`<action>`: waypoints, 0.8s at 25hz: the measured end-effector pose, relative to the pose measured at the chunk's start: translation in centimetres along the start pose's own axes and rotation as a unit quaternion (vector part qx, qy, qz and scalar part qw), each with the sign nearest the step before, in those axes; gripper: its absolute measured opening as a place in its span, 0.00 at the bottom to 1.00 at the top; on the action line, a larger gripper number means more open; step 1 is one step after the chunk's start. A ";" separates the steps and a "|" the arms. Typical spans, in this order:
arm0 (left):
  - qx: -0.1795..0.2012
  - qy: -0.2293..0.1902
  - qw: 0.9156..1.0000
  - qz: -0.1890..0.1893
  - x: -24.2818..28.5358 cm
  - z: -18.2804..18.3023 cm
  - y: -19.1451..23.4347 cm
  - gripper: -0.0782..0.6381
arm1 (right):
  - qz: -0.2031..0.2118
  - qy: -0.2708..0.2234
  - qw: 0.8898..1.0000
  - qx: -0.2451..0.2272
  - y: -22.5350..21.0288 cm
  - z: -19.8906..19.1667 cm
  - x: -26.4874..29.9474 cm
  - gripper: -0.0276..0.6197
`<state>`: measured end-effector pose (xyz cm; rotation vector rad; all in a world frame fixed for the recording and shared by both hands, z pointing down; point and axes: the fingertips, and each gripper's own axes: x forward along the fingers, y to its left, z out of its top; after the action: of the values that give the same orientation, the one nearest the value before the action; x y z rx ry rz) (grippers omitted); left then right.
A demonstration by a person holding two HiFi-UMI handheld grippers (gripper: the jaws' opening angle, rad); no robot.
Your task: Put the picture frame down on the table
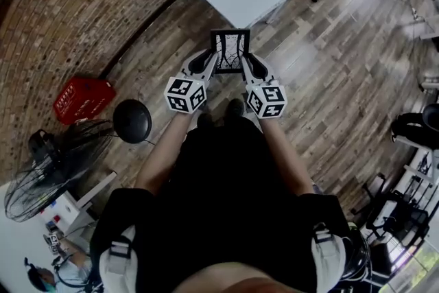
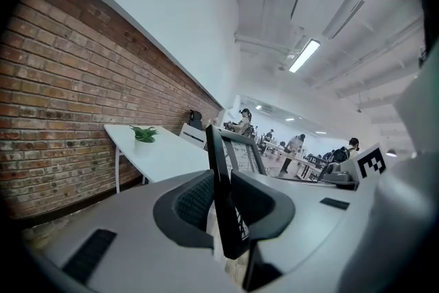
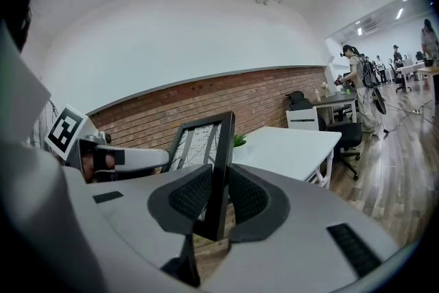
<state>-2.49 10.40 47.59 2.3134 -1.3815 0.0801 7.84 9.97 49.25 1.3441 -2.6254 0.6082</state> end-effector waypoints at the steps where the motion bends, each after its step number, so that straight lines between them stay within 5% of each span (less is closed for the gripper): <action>1: -0.001 0.000 1.000 0.002 0.5 0.1 -0.1 0.23 | 0.002 0.001 1.000 0.000 -0.4 0.2 0.2 0.16; 20: -0.008 -0.007 0.999 0.040 6.0 0.8 -1.6 0.23 | 0.043 0.009 0.999 0.013 -6.3 1.9 1.8 0.16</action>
<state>1.67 5.81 47.94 2.2490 -1.4768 0.0771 11.93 4.52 49.89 1.2322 -2.6823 0.6652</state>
